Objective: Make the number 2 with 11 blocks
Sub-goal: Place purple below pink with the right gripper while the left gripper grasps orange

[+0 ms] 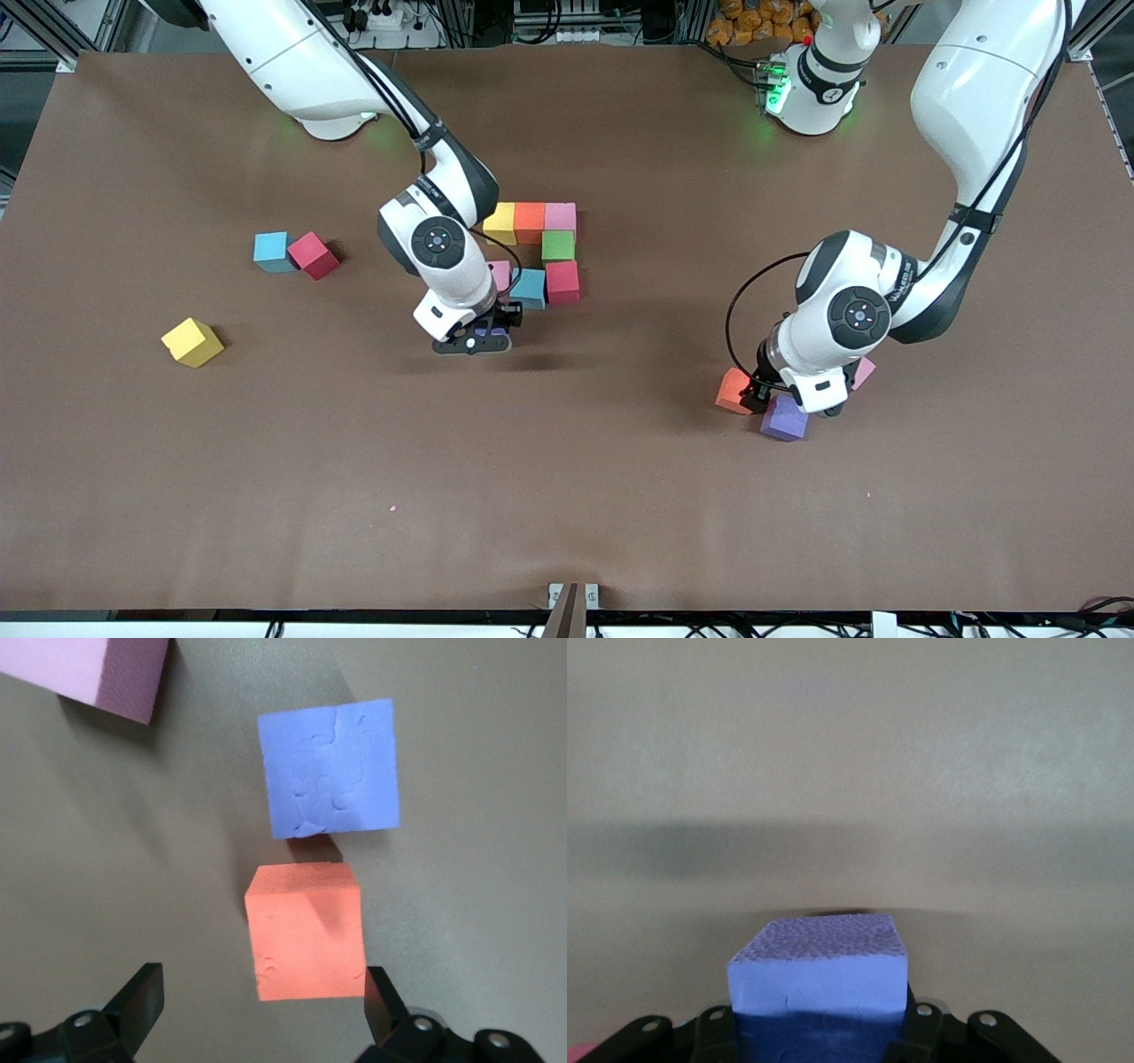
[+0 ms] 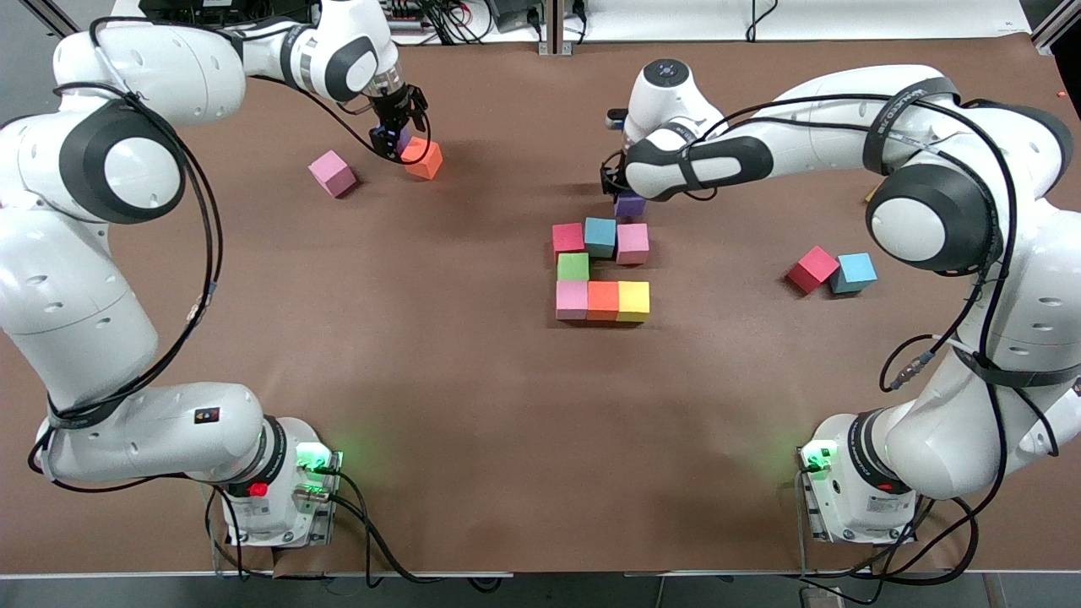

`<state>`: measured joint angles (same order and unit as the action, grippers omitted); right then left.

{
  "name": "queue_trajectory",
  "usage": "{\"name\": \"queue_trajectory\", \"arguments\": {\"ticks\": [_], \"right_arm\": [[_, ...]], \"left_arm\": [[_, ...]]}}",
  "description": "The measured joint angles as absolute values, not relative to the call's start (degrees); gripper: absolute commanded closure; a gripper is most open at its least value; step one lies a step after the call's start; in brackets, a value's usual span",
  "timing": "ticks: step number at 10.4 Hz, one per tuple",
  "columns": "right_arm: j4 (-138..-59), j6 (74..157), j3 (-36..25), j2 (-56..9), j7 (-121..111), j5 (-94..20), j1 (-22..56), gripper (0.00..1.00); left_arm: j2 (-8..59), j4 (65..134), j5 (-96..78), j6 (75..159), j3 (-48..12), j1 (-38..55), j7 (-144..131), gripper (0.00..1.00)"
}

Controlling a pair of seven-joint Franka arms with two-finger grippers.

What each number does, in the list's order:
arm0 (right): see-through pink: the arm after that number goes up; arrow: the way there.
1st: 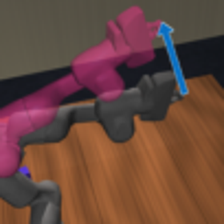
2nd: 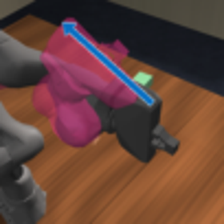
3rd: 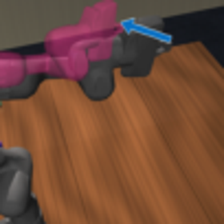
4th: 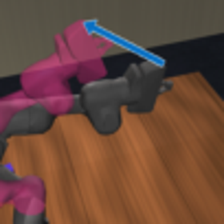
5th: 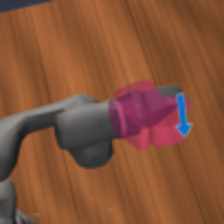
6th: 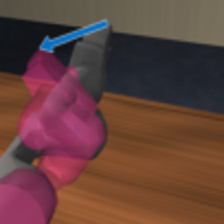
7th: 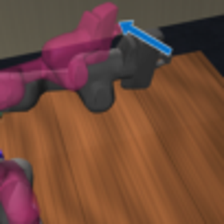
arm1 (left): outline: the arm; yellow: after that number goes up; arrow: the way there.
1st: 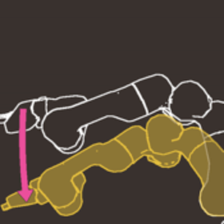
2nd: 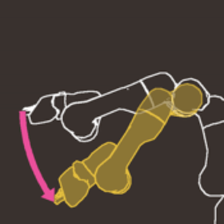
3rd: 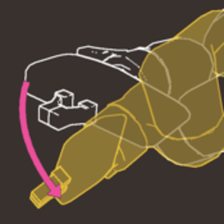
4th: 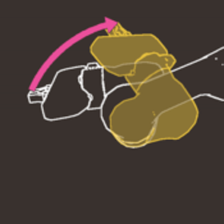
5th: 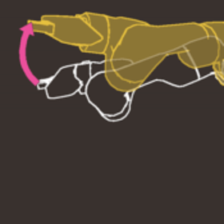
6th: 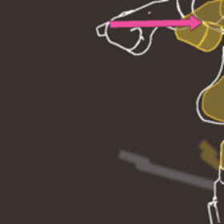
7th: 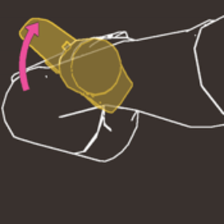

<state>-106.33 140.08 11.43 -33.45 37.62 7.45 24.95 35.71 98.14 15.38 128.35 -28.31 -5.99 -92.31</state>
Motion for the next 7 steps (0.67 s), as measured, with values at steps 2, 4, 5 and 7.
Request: {"name": "queue_trajectory", "arguments": {"ticks": [2, 4, 5, 7], "right_arm": [[-107.3, 140.2, 11.3, -33.5, 37.8, 10.4, 25.1, 0.79], [-108.6, 141.1, 11.3, -33.5, 38.0, 10.9, 25.1, 0.79], [-108.9, 141.3, 11.4, -33.5, 38.5, 11.0, 25.1, 0.79], [-109.0, 141.3, 11.5, -33.5, 39.7, 11.1, 25.1, 0.79]], "left_arm": [[36.6, 98.2, 15.4, 131.8, -28.1, -6.1, -96.9, 0.00], [37.2, 98.3, 15.4, 134.2, -27.7, -6.1, -100.1, 0.00], [37.6, 98.4, 15.6, 134.7, -27.6, -6.0, -100.3, 0.00], [38.6, 98.8, 16.7, 134.8, -27.5, -6.0, -100.3, 0.00]]}}
